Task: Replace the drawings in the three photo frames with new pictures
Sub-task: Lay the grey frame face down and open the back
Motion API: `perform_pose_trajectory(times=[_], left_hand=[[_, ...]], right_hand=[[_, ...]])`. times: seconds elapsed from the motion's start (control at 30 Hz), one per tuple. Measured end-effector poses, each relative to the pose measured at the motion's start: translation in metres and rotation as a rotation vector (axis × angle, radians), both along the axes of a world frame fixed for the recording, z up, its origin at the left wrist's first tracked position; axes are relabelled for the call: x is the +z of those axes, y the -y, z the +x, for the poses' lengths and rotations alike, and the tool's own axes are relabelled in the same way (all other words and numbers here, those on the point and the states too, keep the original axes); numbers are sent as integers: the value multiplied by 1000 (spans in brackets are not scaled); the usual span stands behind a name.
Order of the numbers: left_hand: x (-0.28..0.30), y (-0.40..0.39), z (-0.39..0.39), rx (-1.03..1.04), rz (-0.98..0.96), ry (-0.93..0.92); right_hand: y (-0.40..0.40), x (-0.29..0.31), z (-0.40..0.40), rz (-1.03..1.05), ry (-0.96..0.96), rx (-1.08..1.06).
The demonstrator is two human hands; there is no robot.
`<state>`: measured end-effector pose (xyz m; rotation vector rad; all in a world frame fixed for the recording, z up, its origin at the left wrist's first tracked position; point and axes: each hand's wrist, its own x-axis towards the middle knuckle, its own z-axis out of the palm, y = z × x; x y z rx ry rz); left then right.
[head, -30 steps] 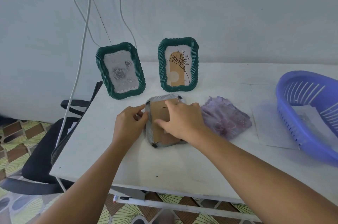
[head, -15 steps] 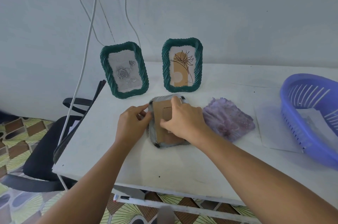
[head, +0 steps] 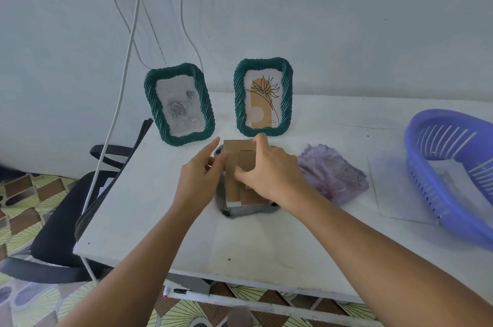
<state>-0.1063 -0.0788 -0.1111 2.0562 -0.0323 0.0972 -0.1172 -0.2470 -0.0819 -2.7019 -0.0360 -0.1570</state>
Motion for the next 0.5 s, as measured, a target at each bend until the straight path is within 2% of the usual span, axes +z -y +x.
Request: perform_pose_trajectory(times=[0.1, 0.27, 0.33, 0.43, 0.5], left_hand=[[5, 5, 3, -40, -30, -3], [9, 3, 6, 17, -239, -48], [14, 2, 3, 18, -288, -51], [19, 6, -2, -9, -346, -66], [18, 12, -3, -20, -370, -70]], right_hand=[[1, 0, 0, 16, 16, -1], [14, 0, 1, 36, 33, -15], [23, -2, 4, 180, -39, -24], [29, -3, 4, 565, -241, 57], [29, -1, 1, 713, -303, 72]])
